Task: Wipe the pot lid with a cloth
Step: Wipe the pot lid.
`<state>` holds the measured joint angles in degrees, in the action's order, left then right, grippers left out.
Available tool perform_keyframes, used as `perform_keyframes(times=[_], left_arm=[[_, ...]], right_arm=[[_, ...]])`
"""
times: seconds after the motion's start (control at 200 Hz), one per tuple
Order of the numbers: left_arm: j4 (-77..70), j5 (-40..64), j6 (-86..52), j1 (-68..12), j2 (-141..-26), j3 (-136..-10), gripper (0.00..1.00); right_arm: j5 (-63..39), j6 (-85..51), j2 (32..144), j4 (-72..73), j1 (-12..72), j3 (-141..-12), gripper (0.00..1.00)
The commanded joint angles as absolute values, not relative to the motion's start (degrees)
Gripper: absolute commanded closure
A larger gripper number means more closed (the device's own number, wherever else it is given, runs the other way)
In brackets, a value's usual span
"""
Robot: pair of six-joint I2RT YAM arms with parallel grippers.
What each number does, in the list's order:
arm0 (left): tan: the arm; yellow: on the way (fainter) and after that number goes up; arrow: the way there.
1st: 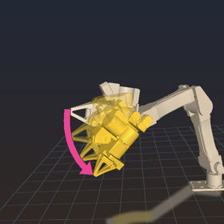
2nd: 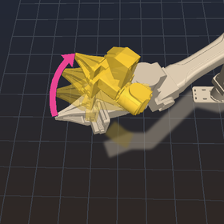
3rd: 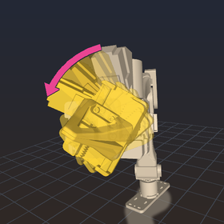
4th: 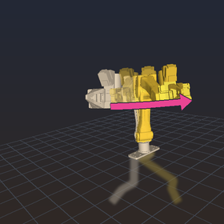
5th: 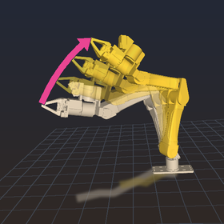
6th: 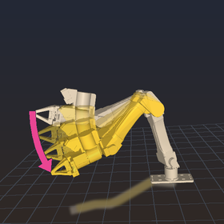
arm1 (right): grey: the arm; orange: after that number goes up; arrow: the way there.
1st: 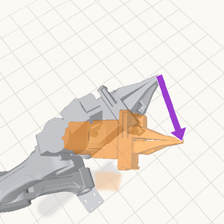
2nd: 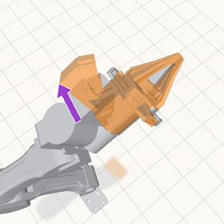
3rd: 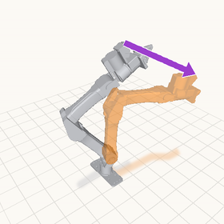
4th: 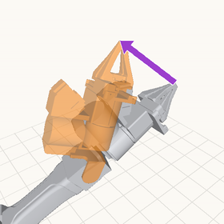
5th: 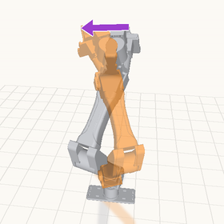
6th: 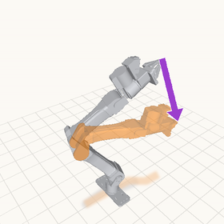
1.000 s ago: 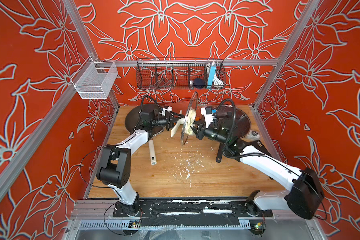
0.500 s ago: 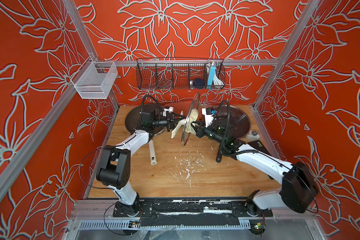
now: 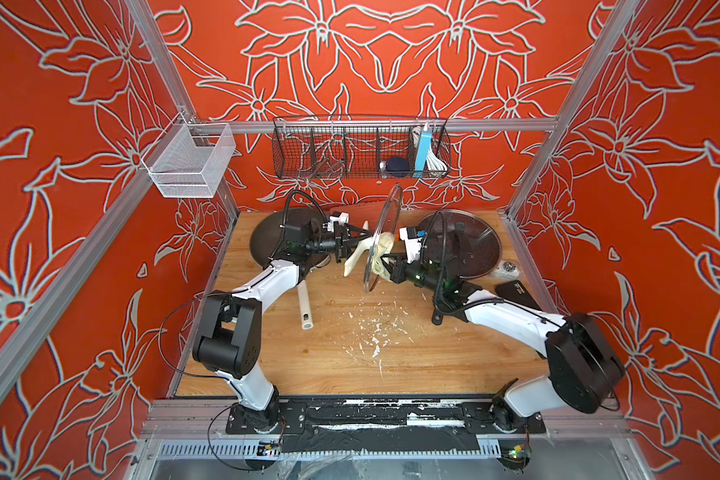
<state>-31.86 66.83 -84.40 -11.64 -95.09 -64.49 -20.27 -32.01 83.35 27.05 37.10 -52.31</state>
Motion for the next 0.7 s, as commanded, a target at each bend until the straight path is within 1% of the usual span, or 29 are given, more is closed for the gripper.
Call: perform_keyframes(times=[0.0,0.19,0.385,0.545,0.696], left_arm=[[-41.7,69.2,-83.2,-11.7,-91.2,-66.2,1.0],[-41.8,69.1,-83.4,-11.8,-91.3,-65.9,1.0],[-42.5,69.2,-83.9,-12.1,-91.1,-65.8,1.0],[-43.7,69.2,-84.9,-12.7,-91.1,-66.1,1.0],[-45.6,69.3,-86.5,-12.9,-90.8,-66.3,1.0]], right_arm=[[-21.3,-29.5,78.8,25.8,36.9,-59.0,1.0],[-18.0,-27.8,77.4,22.8,35.1,-65.3,1.0],[-17.1,-28.9,82.8,22.8,30.3,-69.4,1.0],[-16.5,-30.2,87.7,23.9,26.7,-70.0,1.0],[-17.4,-31.5,92.4,25.0,25.4,-68.9,1.0]])
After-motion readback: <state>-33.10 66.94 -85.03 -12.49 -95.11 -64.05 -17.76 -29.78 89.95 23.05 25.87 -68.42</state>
